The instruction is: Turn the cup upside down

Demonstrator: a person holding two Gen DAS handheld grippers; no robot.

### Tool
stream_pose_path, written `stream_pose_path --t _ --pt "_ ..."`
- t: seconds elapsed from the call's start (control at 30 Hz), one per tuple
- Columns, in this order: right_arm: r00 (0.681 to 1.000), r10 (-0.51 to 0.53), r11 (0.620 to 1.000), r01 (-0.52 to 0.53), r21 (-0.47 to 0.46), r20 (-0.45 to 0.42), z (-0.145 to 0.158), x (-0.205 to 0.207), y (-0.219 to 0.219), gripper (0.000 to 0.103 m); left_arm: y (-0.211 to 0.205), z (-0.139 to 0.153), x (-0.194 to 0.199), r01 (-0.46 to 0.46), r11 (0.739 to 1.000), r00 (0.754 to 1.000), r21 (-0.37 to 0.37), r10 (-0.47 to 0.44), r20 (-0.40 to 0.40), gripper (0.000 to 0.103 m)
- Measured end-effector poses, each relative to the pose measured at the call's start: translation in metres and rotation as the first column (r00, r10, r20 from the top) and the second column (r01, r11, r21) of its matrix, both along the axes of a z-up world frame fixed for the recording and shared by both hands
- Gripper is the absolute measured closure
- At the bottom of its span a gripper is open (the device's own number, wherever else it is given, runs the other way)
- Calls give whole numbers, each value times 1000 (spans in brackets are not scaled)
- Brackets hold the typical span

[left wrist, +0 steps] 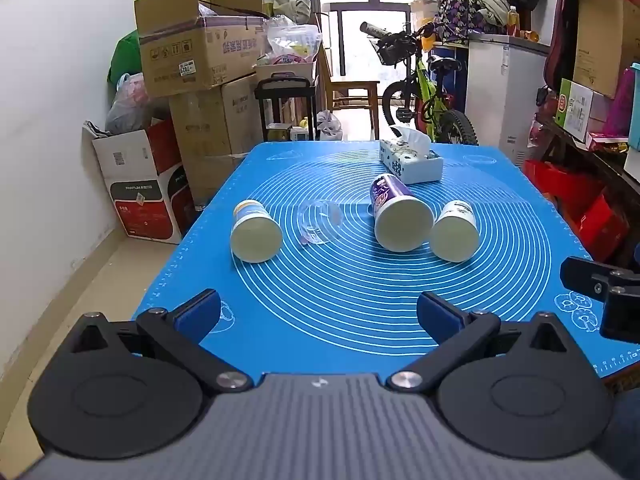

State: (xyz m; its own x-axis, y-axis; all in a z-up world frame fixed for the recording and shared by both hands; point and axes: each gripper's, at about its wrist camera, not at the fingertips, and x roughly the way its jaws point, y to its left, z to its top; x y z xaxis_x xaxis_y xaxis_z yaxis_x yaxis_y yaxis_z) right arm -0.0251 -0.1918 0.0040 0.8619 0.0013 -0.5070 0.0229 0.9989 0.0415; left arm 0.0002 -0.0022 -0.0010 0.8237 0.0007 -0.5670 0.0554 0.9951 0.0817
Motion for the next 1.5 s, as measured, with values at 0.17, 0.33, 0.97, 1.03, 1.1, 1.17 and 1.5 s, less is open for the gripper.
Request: stream_pose_path --t 0.17,0.33,0.97,1.03,1.1,1.17,1.5 --pt "1000 4 1000 -4 2 2 0 1 -2 2 -1 -1 2 2 1000 1000 1 -2 -3 0" --pt "1000 10 1000 -10 -13 2 -3 1 2 2 1 -2 2 1 1000 1000 -2 -1 -1 0" --pt "1000 16 1000 -16 -19 3 -1 0 3 2 2 -3 2 1 1000 1000 -3 -1 2 0" --pt "1000 16 1000 -16 -19 3 0 0 4 2 3 -3 1 2 1000 1000 -5 -2 1 0" --pt "1000 15 1000 -15 -19 3 0 0 4 2 3 -3 1 1 1000 1000 -4 -1 2 0" --pt "1000 15 1000 -15 -19 2 -1 0 4 2 3 -3 2 2 1000 1000 -5 -2 1 0" --pt "1000 22 999 -22 -26 4 -1 -1 10 2 5 -4 2 -5 1000 1000 -5 5 -2 0"
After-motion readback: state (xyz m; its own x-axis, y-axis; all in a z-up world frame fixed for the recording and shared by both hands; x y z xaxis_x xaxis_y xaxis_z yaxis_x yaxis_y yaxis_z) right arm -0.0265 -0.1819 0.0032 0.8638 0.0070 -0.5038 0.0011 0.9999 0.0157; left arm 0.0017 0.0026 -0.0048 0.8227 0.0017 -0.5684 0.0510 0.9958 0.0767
